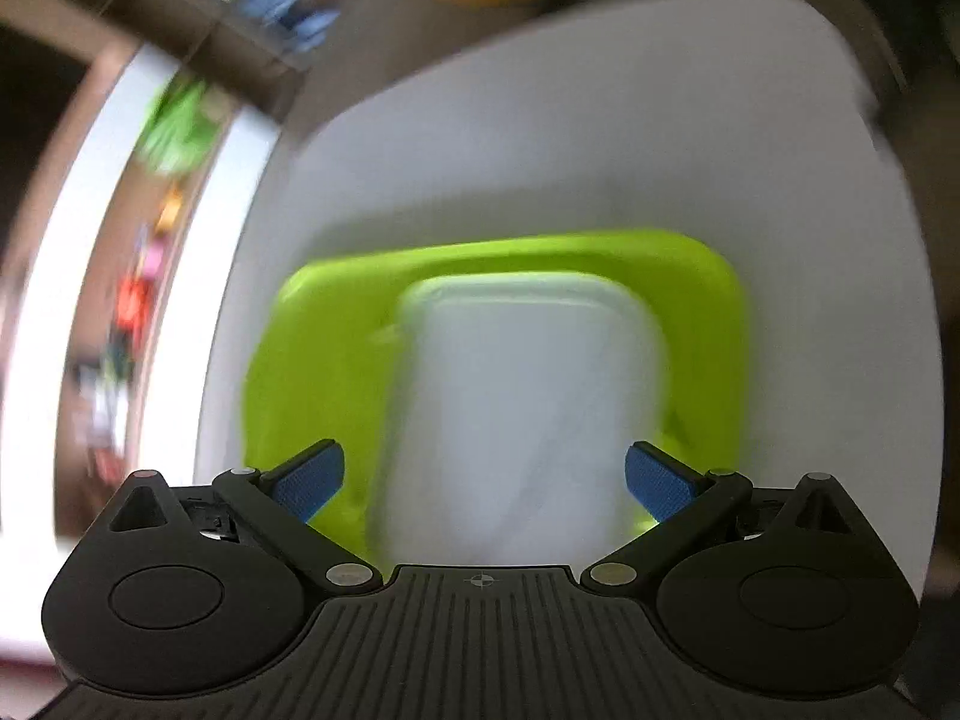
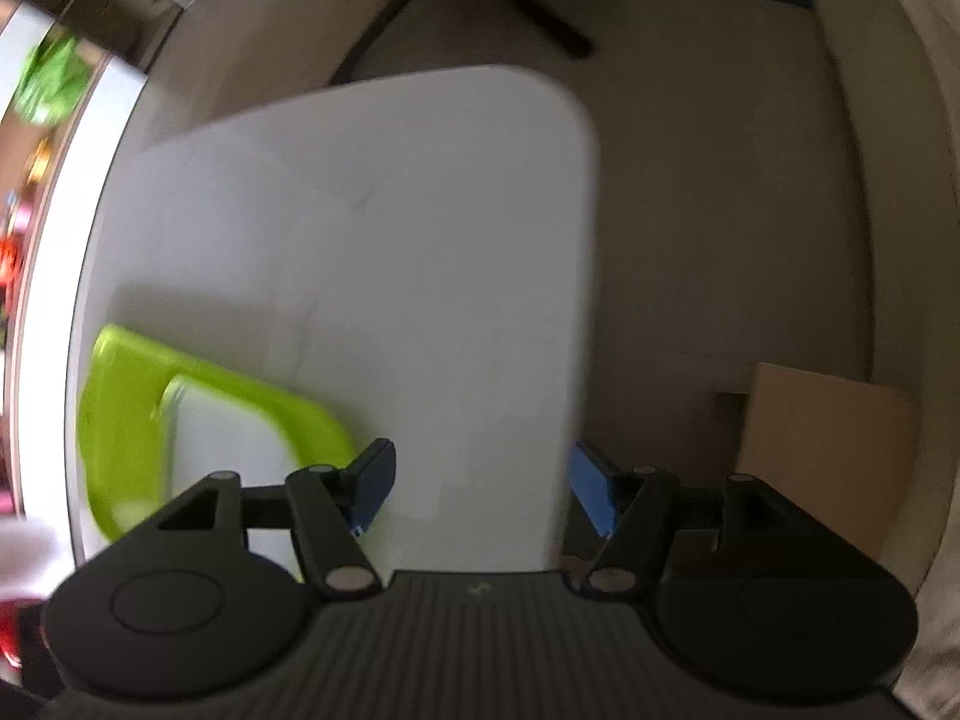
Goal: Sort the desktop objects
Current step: 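Move both grippers over the lime-green tray holding the clear plastic box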
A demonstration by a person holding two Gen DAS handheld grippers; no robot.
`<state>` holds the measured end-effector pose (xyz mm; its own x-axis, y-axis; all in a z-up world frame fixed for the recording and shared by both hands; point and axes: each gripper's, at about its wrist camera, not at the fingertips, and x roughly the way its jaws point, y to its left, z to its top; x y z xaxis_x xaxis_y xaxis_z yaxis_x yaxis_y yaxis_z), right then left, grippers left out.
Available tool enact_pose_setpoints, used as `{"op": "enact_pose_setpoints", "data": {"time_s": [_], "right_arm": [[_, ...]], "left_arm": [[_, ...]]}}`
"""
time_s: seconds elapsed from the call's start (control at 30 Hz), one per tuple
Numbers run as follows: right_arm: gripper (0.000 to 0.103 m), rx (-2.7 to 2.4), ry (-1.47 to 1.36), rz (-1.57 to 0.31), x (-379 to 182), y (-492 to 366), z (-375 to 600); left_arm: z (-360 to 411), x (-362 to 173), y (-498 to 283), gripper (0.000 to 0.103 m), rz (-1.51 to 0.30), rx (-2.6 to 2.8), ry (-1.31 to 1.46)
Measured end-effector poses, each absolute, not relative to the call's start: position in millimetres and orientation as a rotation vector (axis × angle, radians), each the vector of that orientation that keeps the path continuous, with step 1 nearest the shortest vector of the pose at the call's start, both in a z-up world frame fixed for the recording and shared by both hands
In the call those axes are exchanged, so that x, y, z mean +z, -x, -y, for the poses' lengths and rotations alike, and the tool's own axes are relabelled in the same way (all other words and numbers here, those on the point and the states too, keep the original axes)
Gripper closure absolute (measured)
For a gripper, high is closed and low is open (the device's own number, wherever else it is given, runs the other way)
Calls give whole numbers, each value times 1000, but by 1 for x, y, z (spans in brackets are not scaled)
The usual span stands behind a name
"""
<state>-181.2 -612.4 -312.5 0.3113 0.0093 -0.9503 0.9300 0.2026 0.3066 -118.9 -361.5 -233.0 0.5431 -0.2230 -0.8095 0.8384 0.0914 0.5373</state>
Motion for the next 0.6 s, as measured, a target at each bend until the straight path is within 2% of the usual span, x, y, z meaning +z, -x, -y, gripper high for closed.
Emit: {"op": "enact_pose_setpoints", "data": {"time_s": [0.1, 0.17, 0.3, 0.37, 0.43, 0.5, 0.6], "right_arm": [[35, -839, -1239, -1028, -321, 205, 619], [35, -785, -1266, -1007, -325, 213, 617], [36, -478, -1408, -973, -343, 202, 605], [41, -419, -1446, -992, -358, 184, 597], [44, -414, -1448, -1000, -371, 167, 588], [51, -420, -1456, -1013, -385, 151, 580], [63, -466, -1469, -1035, -395, 135, 568]], "left_arm": [[363, -251, 127, 1, -612, -880, -1288], [364, -250, 116, 1, -673, -870, -1273], [345, -207, 49, 0, -946, -775, -989], [326, -187, 0, 0, -1157, -722, -715], [307, -170, -42, 1, -1287, -670, -470], [296, -154, -68, 0, -1301, -620, -374], [283, -131, -82, 0, -1229, -593, -372]]}}
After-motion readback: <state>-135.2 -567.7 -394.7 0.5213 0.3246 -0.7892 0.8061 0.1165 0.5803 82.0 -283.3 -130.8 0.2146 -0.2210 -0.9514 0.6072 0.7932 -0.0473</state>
